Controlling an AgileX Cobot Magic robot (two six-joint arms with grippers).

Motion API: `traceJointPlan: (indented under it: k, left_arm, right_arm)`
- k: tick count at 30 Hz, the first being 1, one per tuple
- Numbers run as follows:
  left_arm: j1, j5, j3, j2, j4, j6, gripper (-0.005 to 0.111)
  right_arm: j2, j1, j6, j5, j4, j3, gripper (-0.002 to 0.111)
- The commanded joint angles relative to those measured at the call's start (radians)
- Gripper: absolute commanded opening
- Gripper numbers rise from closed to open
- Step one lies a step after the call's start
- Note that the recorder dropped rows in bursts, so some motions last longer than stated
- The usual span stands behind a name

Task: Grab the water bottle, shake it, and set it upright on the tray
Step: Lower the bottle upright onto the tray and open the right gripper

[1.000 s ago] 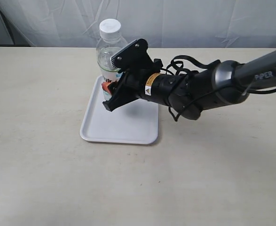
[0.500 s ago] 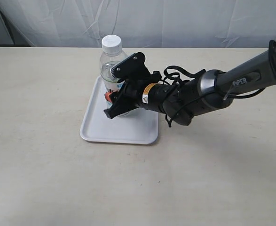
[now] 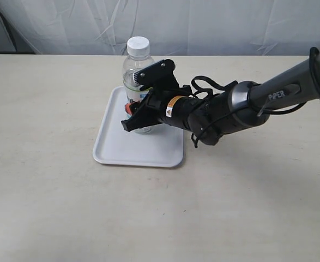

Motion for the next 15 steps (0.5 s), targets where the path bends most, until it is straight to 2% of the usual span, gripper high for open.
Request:
traceJointPlan:
  k: [1,4,6,11,15]
  left_arm:
    - [0.000,0.002,0.004,-0.005,-0.005,-0.003,0.000]
    - [0.000,0.002,0.004,-0.005,-0.005,-0.003,0.000]
    - [0.000,0.002,0.004,-0.005,-0.005,-0.003,0.000]
    - [0.000,0.002,0.004,-0.005,-0.005,-0.003,0.000]
    - [0.000,0.002,0.004,-0.005,-0.005,-0.003,0.000]
  right_arm:
    - [-0.001,-0.002,-0.006,0.033,0.007,-0.006,-0.001]
    - [-0.001,-0.002,-0.006,0.050,0.007,-0.006,0.000]
    - [-0.001,-0.002,-0.006,0.061,0.007,-0.006,0.006]
    - [-0.001,-0.002,-0.006,0.071,0.007,-0.006,0.040]
    - [-0.001,-0.002,-0.006,0.075,0.007,-0.006,0.062]
